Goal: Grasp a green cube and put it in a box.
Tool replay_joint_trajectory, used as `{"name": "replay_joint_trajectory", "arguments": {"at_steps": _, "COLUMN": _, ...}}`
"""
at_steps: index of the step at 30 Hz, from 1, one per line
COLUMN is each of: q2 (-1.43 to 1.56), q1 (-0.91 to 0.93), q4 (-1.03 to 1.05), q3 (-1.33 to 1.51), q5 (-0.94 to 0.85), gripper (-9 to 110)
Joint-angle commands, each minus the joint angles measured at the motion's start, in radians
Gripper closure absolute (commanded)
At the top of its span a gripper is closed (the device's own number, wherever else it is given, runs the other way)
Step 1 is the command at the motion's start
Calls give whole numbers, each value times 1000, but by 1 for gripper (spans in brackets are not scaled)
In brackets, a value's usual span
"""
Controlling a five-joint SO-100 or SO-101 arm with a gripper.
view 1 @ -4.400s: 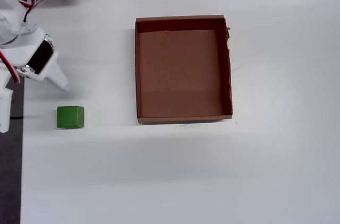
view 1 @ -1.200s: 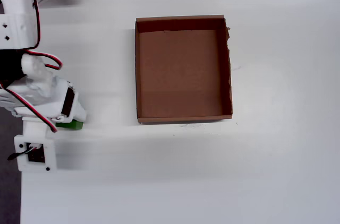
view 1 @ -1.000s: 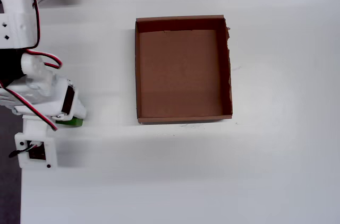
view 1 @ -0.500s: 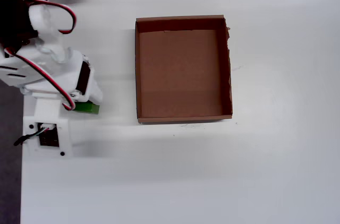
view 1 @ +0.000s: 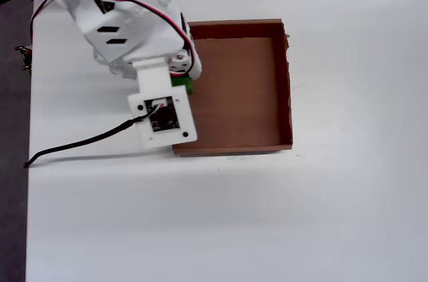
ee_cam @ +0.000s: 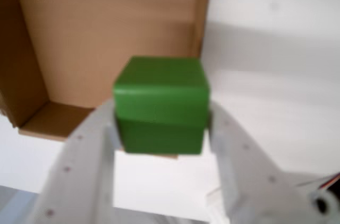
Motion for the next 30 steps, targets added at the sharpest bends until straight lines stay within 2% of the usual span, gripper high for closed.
{"name": "replay_joint_trajectory", "arguments": {"at_steps": 1, "q2": -38, "q1": -66, "q4": 2, "q3": -103, "q5": 15, "gripper": 90}}
{"name": "replay_joint_trajectory", "arguments": {"at_steps": 12, "q2": -357, "q1": -149, "q4": -9, "q3": -296, "q5": 41, "gripper": 91}}
{"name": "replay_joint_trajectory", "arguments": {"at_steps": 30, "q2": -655, "q1": -163, "q4": -21, "q3": -483, "q5": 29, "gripper": 90}}
